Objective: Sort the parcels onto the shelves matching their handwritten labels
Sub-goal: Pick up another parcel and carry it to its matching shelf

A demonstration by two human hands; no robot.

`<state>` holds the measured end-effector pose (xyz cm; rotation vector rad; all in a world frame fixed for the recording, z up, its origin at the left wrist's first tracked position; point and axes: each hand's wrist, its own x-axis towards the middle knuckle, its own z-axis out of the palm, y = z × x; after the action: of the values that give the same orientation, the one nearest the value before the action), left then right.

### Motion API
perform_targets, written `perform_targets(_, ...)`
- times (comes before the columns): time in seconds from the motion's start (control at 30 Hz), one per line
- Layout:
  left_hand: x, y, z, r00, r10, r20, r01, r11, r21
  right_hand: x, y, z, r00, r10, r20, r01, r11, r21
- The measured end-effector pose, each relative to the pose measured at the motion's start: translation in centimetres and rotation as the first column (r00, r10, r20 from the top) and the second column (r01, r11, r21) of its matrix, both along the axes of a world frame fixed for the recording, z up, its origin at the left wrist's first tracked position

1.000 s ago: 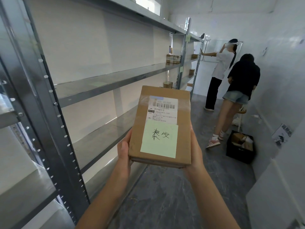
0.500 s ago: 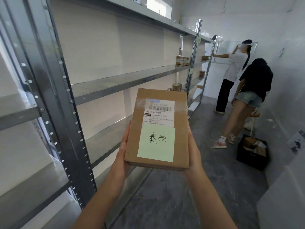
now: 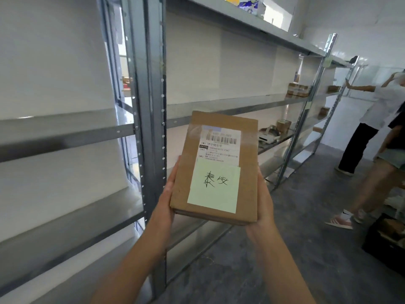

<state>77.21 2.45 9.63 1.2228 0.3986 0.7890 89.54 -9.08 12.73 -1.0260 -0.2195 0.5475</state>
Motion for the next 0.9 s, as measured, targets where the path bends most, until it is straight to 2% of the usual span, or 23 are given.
perform_targets(0.07,-2.4,0.5,0.1,0.994,0.094,-0.051,-0.095,0.995,-0.035,-2.1,1.2,0.3,0.994,0.098,-0.047,-0.098,0.995,0.0)
perform_targets(0.1,-3.9,0.7,0.4,0.987,0.138,-0.08,-0.139,0.99,-0.009,-3.2,2.0,0.3,0.988,0.139,-0.065,-0.139,0.99,-0.008)
perform_targets(0.27,-14.3,2.1,-0.6,0.964,0.267,-0.014,-0.263,0.958,0.115,-11.4,5.5,0.9,0.939,0.326,-0.107,-0.333,0.941,-0.055)
perform_targets(0.4,-23.5,1.5,-0.7,0.918,0.392,-0.058,-0.37,0.901,0.228,-19.2,7.6,1.7,0.886,0.452,-0.098,-0.46,0.884,-0.085)
perform_targets(0.47,-27.7,0.7,-0.7,0.886,0.461,-0.052,-0.435,0.864,0.252,-23.2,8.1,2.0,0.837,0.543,-0.075,-0.548,0.832,-0.084)
perform_targets(0.57,-33.8,-0.8,-1.0,0.82,0.572,-0.029,-0.555,0.806,0.207,-29.0,8.4,2.3,0.737,0.673,-0.067,-0.676,0.729,-0.107)
perform_targets(0.67,-39.5,-2.7,-1.6,0.759,0.651,-0.026,-0.63,0.743,0.225,-34.8,8.5,2.5,0.665,0.746,-0.047,-0.742,0.651,-0.158)
perform_targets(0.9,-49.6,-6.9,-3.8,0.521,0.854,0.011,-0.834,0.506,0.22,-45.7,7.8,2.5,0.393,0.912,-0.119,-0.918,0.383,-0.104)
